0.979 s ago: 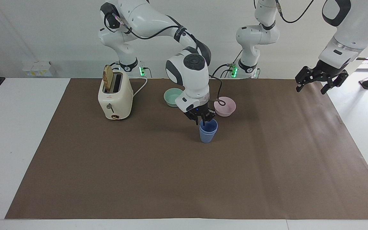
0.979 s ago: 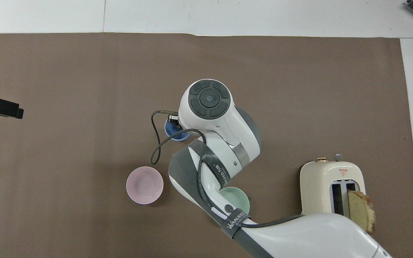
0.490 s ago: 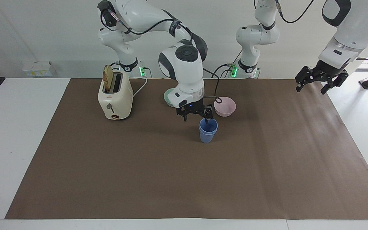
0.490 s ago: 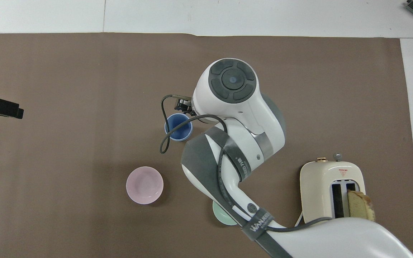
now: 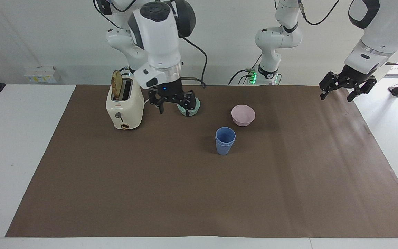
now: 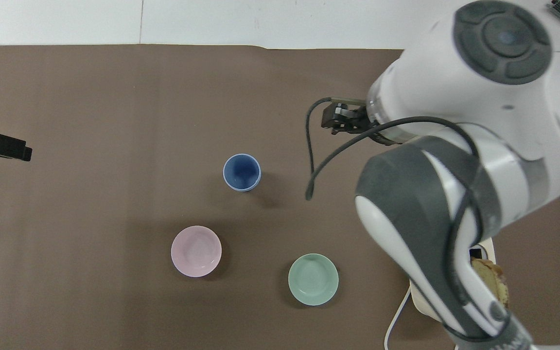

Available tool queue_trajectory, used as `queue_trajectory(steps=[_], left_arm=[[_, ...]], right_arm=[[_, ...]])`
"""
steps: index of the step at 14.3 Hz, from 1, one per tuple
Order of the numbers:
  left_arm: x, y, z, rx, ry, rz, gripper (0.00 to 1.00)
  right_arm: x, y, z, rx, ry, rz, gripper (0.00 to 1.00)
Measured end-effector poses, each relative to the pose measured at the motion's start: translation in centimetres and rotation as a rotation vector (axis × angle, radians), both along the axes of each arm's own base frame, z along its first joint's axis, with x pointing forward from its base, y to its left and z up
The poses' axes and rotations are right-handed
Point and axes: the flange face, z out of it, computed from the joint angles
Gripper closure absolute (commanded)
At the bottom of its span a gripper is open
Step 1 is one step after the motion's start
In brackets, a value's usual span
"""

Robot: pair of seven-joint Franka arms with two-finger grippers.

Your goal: Stack blue cups with both arms

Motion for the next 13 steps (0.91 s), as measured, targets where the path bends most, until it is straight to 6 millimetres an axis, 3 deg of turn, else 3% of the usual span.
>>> queue_trajectory(steps=[2,6,9,11,13], left_arm=[[0.0,0.0,0.0,0.0,0.0,0.0,0.0],[0.0,0.0,0.0,0.0,0.0,0.0,0.0],[0.0,0.0,0.0,0.0,0.0,0.0,0.0],[0.0,0.0,0.0,0.0,0.0,0.0,0.0],[0.0,0.0,0.0,0.0,0.0,0.0,0.0]], right_arm=[[-0.3,-5.9,2.1,-0.027,0.026,0.067,0.0],[-1.8,-10.4,4.9,-0.046,0.037,0.138,0.0],[-2.5,-15.2,6.4,-0.045,0.034,0.15,0.0],[-2.6,-16.5,4.9,-0.027,0.05,0.14,0.0],[-2.8,-15.7,3.5,-0.026,0.043,0.15,0.0]])
